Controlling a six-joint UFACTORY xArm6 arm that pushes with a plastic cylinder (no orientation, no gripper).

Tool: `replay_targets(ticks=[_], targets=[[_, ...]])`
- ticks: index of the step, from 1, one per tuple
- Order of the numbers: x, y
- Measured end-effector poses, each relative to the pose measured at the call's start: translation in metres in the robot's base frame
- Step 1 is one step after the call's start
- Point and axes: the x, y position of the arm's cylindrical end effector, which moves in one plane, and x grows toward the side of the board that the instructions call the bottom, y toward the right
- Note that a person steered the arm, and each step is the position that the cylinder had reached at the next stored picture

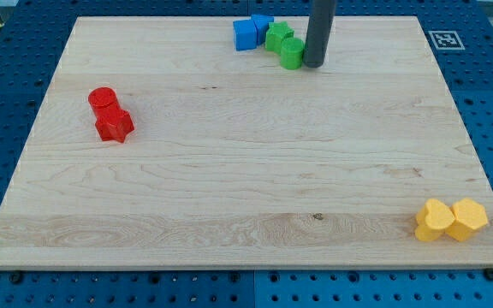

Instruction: Move the red circle parallel to the green circle

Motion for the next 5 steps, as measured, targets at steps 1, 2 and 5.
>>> replay_targets(ticks=[1,2,5], targets=[[0.007,0.013],[0.043,0.018],[0.033,-0.149]])
